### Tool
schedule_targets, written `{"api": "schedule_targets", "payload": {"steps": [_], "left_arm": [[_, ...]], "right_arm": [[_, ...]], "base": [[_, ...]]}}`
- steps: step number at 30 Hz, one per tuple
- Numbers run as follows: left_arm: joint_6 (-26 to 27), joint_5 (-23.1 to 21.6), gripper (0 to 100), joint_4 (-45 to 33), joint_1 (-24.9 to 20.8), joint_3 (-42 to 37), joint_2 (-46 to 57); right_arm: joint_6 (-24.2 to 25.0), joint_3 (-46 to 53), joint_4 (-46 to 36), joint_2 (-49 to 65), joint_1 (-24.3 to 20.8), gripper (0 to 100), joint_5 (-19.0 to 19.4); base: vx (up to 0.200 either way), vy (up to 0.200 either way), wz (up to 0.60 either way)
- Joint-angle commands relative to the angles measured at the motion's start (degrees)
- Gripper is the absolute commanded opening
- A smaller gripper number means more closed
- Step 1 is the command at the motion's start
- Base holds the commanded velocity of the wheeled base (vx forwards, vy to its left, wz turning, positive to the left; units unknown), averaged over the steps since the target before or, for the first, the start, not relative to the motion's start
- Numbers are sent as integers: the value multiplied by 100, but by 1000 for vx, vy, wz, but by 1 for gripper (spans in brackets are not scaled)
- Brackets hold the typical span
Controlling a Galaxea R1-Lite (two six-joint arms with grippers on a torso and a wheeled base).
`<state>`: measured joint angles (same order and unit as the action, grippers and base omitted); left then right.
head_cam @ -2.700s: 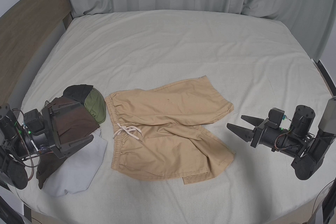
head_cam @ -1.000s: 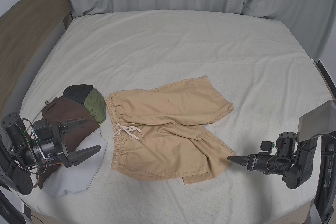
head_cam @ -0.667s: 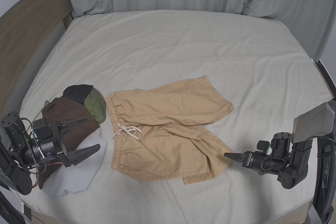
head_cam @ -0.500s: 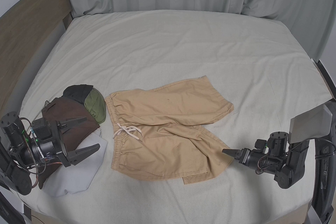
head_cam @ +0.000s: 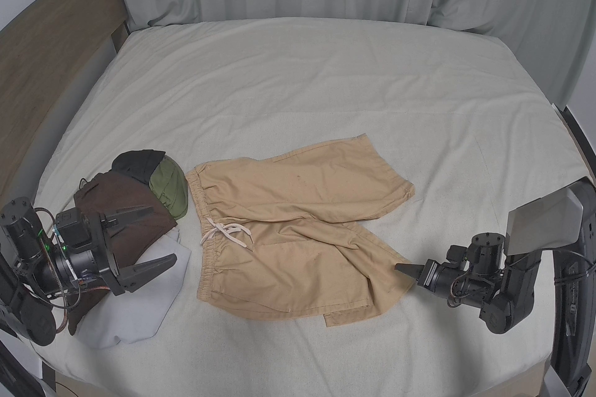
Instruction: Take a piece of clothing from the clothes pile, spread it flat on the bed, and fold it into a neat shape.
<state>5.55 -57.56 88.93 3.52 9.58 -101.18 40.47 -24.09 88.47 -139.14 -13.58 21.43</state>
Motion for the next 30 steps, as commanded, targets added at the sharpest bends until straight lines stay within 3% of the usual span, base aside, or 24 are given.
{"api": "schedule_targets", "payload": {"steps": [1, 5, 10, 30], "left_arm": [[-1, 0, 100, 1, -1, -9, -7], [-1, 0, 100, 1, -1, 0, -7], [-1, 0, 100, 1, -1, 0, -7], [-1, -9, 100, 1, -10, 44, -16]], "right_arm": [[-13, 1, 4, -16, 13, 0, -7], [-31, -70, 21, 45, 31, 0, -16], [-57, -448, 13, -8, 13, 0, -535], [-154, -852, 21, 63, 172, 0, -570]], "base": [[0, 0, 0], [0, 0, 0], [0, 0, 0], [0, 0, 0]]}}
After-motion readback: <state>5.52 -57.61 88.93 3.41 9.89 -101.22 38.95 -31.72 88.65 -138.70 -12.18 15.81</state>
